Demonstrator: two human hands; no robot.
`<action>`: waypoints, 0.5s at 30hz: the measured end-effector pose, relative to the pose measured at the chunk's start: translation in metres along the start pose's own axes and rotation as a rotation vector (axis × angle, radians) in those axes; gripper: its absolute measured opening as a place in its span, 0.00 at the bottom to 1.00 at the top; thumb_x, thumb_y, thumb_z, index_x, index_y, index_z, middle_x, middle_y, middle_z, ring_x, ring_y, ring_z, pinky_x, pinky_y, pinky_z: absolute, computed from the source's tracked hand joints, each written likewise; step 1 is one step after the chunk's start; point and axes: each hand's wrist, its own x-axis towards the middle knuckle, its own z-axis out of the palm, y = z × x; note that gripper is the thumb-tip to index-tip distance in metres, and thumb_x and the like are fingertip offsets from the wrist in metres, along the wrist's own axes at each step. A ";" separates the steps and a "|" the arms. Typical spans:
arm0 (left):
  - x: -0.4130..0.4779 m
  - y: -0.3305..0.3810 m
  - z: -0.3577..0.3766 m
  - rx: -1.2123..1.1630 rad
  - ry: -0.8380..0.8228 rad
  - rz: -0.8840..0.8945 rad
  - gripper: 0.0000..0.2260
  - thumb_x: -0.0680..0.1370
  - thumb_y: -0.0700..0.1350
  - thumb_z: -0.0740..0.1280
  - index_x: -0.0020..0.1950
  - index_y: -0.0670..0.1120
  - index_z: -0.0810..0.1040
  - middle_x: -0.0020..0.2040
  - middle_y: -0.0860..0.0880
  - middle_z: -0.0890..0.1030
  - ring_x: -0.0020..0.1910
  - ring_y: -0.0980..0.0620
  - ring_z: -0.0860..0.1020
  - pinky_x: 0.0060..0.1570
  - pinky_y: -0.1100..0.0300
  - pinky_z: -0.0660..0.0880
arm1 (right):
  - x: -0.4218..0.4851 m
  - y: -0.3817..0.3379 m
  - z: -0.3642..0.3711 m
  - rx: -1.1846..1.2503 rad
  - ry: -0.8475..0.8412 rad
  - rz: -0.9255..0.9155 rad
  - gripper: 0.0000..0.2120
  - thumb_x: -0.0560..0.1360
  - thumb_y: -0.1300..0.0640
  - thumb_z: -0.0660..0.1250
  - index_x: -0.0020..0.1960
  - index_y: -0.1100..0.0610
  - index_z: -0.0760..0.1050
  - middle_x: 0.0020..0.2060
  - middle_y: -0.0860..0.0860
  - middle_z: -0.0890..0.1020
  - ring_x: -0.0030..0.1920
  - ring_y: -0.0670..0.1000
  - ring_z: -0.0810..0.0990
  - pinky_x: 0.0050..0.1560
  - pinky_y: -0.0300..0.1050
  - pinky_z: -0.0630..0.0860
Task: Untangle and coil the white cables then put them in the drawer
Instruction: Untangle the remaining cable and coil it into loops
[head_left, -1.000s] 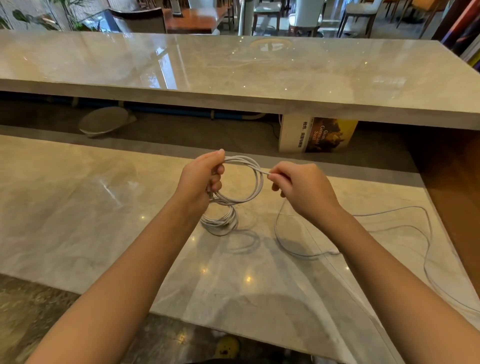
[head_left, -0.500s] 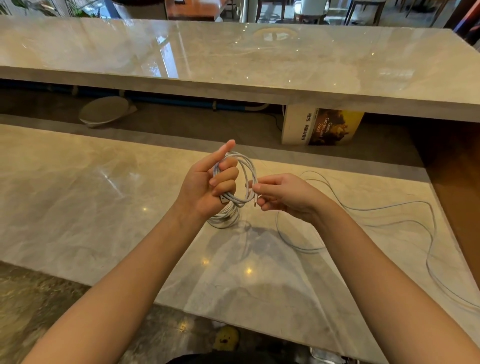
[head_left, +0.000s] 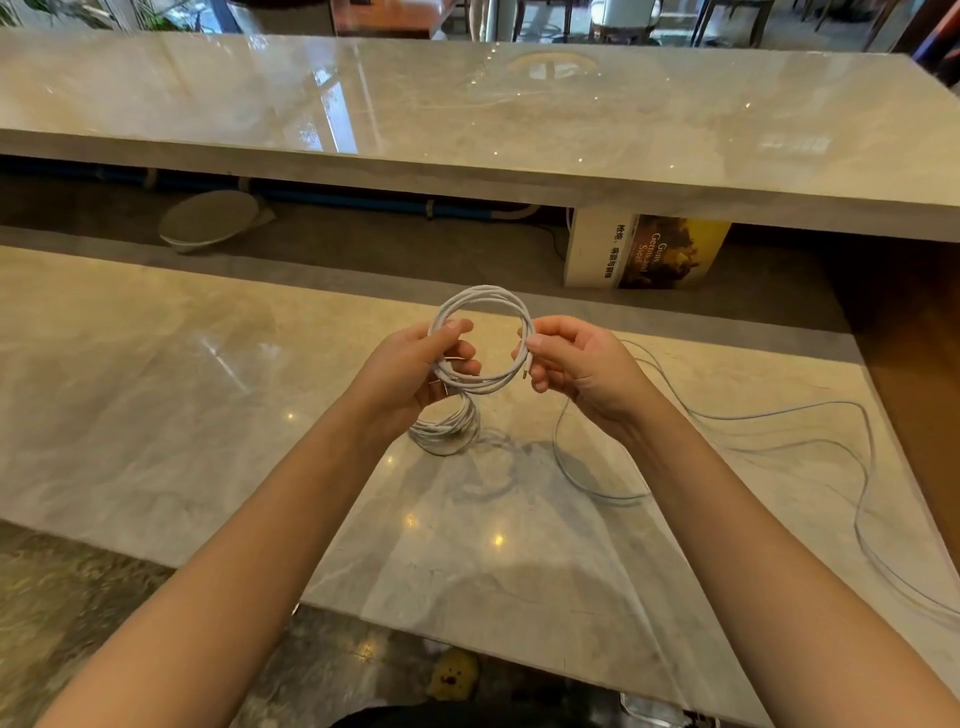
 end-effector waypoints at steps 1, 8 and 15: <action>-0.001 0.000 0.002 -0.052 0.007 -0.004 0.08 0.81 0.44 0.59 0.51 0.43 0.77 0.35 0.48 0.78 0.33 0.54 0.79 0.40 0.59 0.79 | 0.000 0.000 -0.001 -0.019 -0.004 -0.018 0.08 0.76 0.64 0.63 0.54 0.63 0.76 0.35 0.54 0.78 0.30 0.45 0.76 0.34 0.36 0.77; 0.002 0.016 -0.005 -0.801 -0.161 -0.170 0.08 0.80 0.37 0.55 0.45 0.39 0.71 0.26 0.51 0.69 0.17 0.58 0.61 0.17 0.69 0.59 | -0.005 -0.010 -0.006 -0.209 -0.056 -0.124 0.06 0.76 0.65 0.63 0.51 0.62 0.77 0.36 0.54 0.81 0.31 0.46 0.75 0.33 0.37 0.75; -0.006 0.012 0.007 -0.902 -0.216 -0.133 0.11 0.81 0.42 0.55 0.45 0.39 0.73 0.27 0.51 0.66 0.18 0.58 0.60 0.17 0.70 0.57 | -0.009 -0.003 0.016 -0.260 0.028 -0.146 0.08 0.75 0.68 0.64 0.53 0.67 0.77 0.38 0.58 0.83 0.35 0.47 0.83 0.39 0.37 0.80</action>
